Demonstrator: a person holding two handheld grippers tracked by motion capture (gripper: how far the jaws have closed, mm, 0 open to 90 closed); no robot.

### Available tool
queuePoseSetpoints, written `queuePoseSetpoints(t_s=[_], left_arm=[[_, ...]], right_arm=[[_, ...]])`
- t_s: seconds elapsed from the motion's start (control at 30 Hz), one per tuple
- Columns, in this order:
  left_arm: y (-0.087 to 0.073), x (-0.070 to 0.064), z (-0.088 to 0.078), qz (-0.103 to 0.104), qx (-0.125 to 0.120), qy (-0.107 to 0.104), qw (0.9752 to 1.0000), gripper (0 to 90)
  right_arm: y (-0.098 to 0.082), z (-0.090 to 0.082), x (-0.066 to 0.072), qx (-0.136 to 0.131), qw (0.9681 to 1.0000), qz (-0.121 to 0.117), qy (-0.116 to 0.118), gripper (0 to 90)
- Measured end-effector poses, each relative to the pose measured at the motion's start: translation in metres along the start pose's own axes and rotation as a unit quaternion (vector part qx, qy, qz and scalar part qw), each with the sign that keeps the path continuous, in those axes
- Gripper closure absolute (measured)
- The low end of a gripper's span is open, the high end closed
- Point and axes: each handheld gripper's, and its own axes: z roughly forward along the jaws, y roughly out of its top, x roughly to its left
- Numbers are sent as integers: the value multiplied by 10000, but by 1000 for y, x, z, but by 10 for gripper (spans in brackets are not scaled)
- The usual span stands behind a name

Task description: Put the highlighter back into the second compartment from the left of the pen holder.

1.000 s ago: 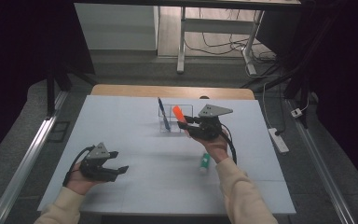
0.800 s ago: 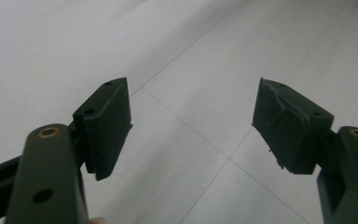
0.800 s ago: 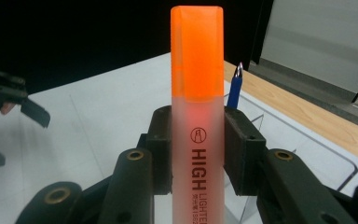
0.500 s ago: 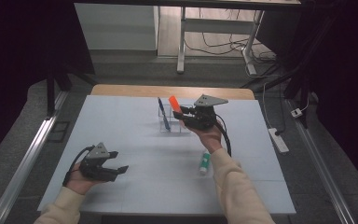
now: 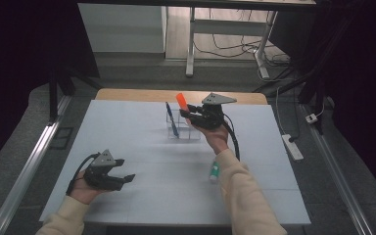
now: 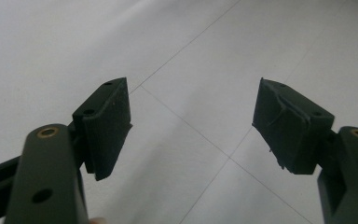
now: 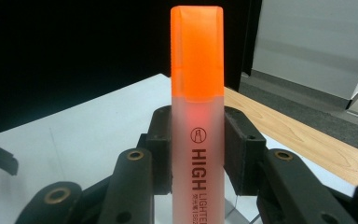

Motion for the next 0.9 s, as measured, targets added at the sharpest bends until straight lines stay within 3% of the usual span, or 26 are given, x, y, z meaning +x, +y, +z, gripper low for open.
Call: queuePoseSetpoints(t_s=[0.9], left_arm=[[0, -1, 1, 15, 49, -18, 10000, 271]], right_arm=[[-3, 36, -20, -134, 9996, 174, -185, 654]])
